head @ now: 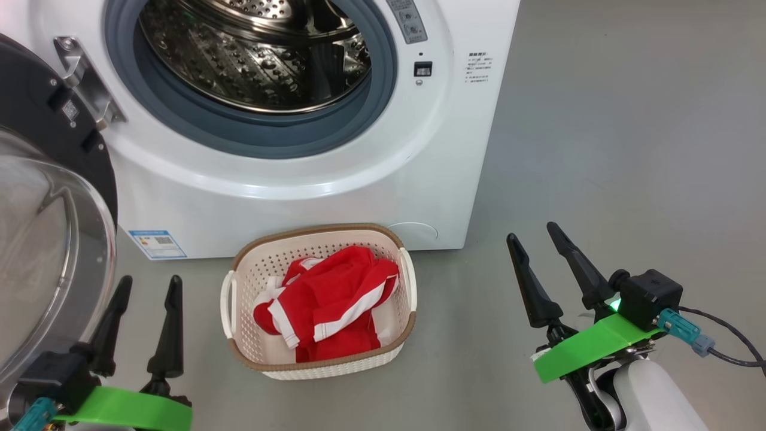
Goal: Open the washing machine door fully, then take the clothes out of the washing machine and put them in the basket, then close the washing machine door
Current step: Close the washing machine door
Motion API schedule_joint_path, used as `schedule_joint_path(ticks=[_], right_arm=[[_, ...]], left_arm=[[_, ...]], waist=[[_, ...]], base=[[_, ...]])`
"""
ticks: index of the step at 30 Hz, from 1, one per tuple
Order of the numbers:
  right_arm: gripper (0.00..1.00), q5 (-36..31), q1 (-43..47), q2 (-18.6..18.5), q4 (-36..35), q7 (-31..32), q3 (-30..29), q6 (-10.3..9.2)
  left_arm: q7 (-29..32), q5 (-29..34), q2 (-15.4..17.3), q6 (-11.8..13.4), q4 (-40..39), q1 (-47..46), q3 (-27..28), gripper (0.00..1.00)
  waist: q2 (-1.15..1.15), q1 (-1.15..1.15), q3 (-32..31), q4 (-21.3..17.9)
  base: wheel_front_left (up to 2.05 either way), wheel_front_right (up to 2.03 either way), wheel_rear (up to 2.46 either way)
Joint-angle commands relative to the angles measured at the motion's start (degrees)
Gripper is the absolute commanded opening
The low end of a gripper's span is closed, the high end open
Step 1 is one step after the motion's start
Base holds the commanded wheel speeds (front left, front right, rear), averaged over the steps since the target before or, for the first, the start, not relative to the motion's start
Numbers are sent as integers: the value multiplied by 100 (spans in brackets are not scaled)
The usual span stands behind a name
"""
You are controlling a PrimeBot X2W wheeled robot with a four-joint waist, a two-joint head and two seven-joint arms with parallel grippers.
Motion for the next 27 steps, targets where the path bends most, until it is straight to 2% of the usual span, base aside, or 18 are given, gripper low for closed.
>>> schedule_joint_path(ticks=[1,21,27], right_arm=[[100,-41,-10,1,-149,-27,122,9],[100,-34,1,-12,-150,-27,121,9],[100,-35,10,-21,-140,-27,111,9]], left_arm=[[-50,22,159,48,-109,-99,206,100],[-51,-3,165,90,-97,-102,205,100],[-52,-14,145,106,-35,-108,203,100]], waist=[[0,0,1,11],[0,0,-41,106],[0,0,-59,246]], base=[[0,0,0],[0,0,0],[0,0,0]])
